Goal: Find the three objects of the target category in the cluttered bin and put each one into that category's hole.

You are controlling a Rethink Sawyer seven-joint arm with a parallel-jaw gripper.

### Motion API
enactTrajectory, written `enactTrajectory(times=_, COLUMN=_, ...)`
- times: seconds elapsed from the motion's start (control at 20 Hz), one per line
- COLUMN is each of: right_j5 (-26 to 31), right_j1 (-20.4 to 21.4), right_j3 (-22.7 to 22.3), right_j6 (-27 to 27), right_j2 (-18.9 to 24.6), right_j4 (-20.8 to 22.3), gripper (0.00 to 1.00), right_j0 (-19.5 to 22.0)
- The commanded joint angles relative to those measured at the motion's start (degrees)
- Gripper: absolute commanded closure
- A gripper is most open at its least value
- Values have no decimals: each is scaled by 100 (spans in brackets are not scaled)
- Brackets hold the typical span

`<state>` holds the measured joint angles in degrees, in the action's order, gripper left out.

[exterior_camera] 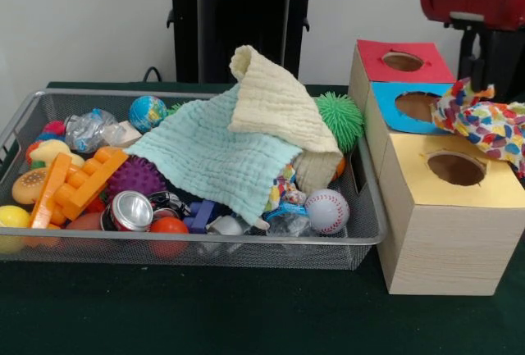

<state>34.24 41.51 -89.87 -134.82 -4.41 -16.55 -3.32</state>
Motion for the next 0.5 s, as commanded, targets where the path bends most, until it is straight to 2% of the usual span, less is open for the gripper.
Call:
enactTrajectory(times=0.05, right_j5=-298, right_j1=21, right_j3=-686, right_j6=930, right_j2=779, right_j4=598, gripper=100, right_j0=499)
enactTrajectory(times=0.5, right_j5=-444, right_j1=200, right_j3=-799, right_j6=755, right_j2=1259, right_j4=917, gripper=100, right_j0=987)
